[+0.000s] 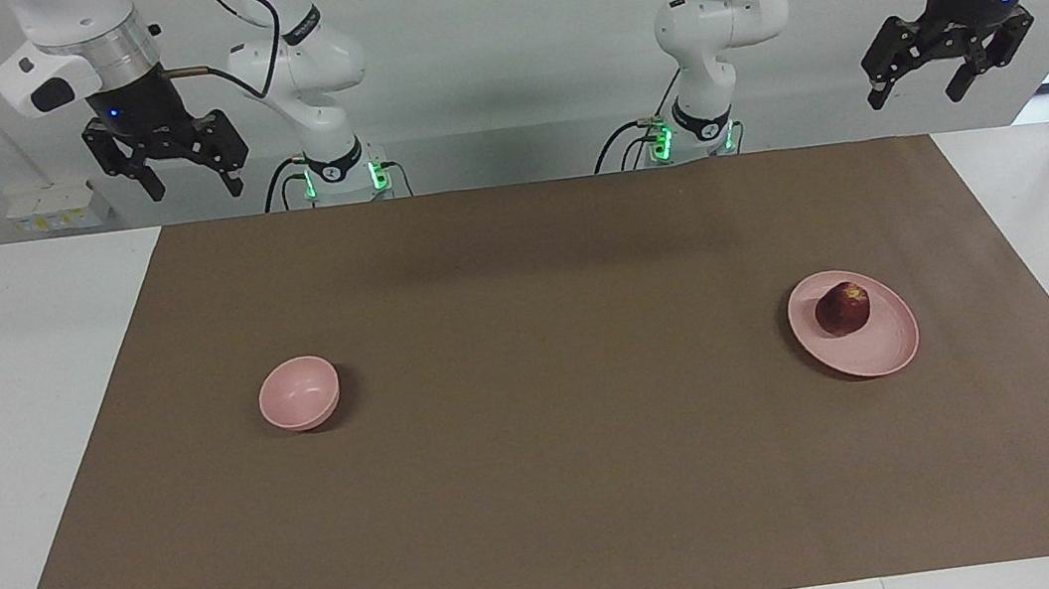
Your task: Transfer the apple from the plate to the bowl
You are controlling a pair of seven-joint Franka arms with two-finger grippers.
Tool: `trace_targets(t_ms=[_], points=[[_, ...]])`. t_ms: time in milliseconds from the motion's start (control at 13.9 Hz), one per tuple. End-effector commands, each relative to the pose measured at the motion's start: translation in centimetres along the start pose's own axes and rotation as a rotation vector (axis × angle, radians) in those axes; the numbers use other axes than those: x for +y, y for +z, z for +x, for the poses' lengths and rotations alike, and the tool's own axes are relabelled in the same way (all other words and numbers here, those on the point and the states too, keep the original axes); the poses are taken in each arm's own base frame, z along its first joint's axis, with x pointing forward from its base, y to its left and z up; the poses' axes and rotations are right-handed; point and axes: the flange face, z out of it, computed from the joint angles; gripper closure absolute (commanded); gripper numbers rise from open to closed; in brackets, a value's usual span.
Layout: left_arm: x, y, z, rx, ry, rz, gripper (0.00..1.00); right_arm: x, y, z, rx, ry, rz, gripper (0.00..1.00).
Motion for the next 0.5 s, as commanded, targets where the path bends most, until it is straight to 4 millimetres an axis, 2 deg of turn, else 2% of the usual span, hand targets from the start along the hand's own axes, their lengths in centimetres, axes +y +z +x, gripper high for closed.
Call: trace_targets(t_ms=[0,288,432], points=[[0.0,0.0,-0.8,0.005,-0.001,0.015,0.0,0.3,-0.2,0.2,-0.003,-0.003,0.021,0.0],[0.3,0.1,-0.9,0.004,0.002,0.014,0.0,0.3,-0.2,0.2,-0.001,-0.003,0.019,0.0],[1.2,0.1,-0.8,0.002,0.016,0.015,0.0,0.3,-0.2,0.2,-0.003,-0.003,0.021,0.0]])
